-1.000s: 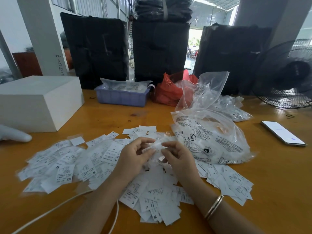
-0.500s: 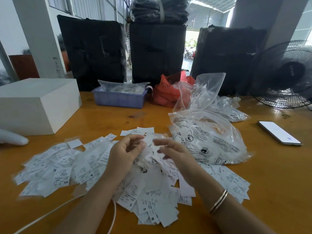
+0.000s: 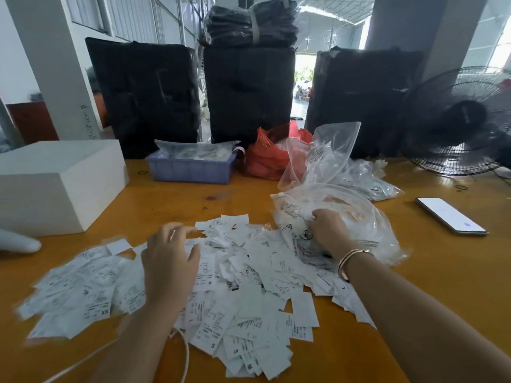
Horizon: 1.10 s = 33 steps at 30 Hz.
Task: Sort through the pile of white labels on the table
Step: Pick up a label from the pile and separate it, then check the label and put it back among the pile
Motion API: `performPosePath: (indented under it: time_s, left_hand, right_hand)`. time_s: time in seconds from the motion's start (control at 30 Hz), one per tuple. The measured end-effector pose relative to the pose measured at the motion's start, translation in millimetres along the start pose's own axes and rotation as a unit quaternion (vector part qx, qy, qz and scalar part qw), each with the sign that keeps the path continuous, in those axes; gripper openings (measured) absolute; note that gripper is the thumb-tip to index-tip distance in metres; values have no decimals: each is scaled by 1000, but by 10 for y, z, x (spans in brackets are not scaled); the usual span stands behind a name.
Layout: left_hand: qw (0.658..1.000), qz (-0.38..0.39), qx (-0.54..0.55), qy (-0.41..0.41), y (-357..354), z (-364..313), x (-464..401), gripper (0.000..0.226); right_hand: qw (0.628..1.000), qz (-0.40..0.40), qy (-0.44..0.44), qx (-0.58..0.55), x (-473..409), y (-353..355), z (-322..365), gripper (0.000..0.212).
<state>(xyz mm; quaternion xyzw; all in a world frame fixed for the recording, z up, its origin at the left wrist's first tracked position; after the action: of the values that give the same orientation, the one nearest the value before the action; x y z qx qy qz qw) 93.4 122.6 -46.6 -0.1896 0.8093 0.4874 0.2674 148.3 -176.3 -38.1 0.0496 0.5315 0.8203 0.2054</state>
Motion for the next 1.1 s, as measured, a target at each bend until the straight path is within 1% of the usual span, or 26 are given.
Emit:
performPosePath:
  time_s: [0.03,0.07,0.17,0.27,0.37,0.47,0.53,0.6,0.67,0.7,0.73,0.8,0.87,0.93,1.0,1.03,1.1]
  left_hand:
    - [1000,3,2,-14,-18,-24,8,31]
    - [1000,8,6,-26,-38,-46,19,29]
    - [998,16,26,-55,-79,-93,53,25]
    - [996,16,49,-72,-94,-106,68,22]
    - [995,19,61,-80,-109,-111,74,21]
    - [994,20,69,-79,-108,-118,76,20]
    - [994,20,74,-81,-107,-120,74,20]
    - [993,18,76,-86,-108,-121,74,20]
    - [992,13,78,-94,-105,-124,71,20]
    - [992,11,82,-98,-101,-132,73,20]
    - [991,10,88,-102,-97,-146,77,19]
    - [988,12,106,-109,-92,-188,82,17]
    - [983,28,150,-103,-84,-239,89,15]
    - [968,59,228,-81,-62,-293,108,16]
    - [944,101,309,-51,-34,-338,132,25]
    - [932,120,341,-37,-25,-351,143,28]
    - [910,155,385,-19,-29,-354,163,35]
  right_hand:
    - [1000,-2,-1,6,19,-15,8,13]
    - [1000,-11,-3,4,23,-18,14,14]
    - [996,-42,-34,-67,48,4,-1,13]
    - [991,-54,-58,-112,61,22,-42,23]
    - [992,-53,-55,-101,49,30,-58,20]
    - [996,-61,-39,-58,34,49,-63,27]
    - [996,-82,-25,1,41,78,-85,28]
    - [992,-127,-9,24,50,135,-113,28]
    - [981,-190,14,-38,75,212,-118,33]
    - [972,-214,28,-91,100,251,-98,32]
    - [963,-221,41,-148,135,288,-57,29]
    - [939,-188,67,-281,251,332,75,20]
    - [902,-108,95,-407,425,320,241,15]
    - [863,-8,111,-492,622,234,378,12]
    - [825,80,110,-549,814,97,473,10]
    - [813,110,111,-561,900,24,503,9]
    - [805,147,119,-562,1027,-100,548,8]
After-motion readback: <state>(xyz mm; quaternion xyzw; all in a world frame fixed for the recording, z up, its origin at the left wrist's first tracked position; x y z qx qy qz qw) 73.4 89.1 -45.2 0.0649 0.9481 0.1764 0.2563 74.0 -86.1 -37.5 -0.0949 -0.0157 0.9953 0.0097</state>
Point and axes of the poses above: each hand's wrist, its own x-axis away from the middle knuckle, its own y-axis out of the back of the hand, z = x × y, the point moved 2 cm from there along -x, towards the middle knuckle, and after that the axes turned 4 degrees about -y, right-handed, at the moved point
